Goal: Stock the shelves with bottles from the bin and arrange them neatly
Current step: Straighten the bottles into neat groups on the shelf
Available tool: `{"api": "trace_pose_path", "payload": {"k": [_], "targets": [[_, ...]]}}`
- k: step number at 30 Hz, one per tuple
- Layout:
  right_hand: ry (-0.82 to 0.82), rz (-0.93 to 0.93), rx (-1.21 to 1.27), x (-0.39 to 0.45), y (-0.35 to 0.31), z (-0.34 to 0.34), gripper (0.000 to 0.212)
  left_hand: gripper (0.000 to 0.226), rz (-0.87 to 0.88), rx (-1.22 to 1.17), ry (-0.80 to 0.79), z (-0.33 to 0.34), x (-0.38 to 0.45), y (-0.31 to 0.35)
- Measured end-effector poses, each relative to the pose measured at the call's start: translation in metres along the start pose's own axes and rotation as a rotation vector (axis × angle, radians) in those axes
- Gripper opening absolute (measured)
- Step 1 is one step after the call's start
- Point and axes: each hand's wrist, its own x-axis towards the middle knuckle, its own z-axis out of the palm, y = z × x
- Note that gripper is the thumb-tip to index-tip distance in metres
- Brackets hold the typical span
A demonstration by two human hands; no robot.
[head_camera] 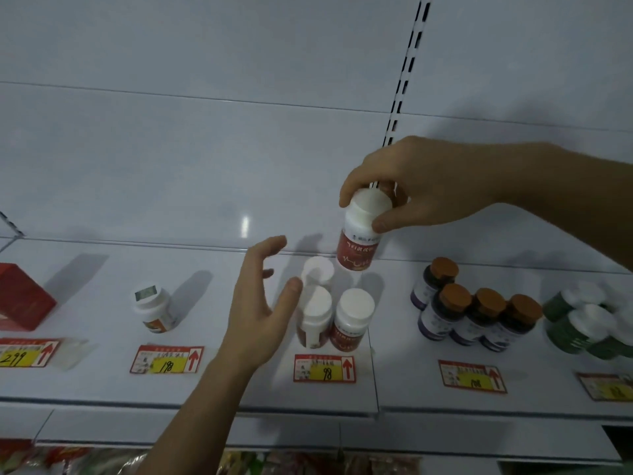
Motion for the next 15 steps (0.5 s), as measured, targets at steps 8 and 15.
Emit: {"api": "trace_pose_path", "payload": {"k": [8,15], "targets": [[-0.169,0.061,-0.049,0.01,0.014,0.044,0.046,0.044,-0.116,0.404,-0.093,0.008,-0.027,-0.071],[-0.196,0.072,-0.012,0.015,0.015,0.061,0.045,0.042,-0.067,0.761,-0.243,0.017,-0.025,-0.081]]}}
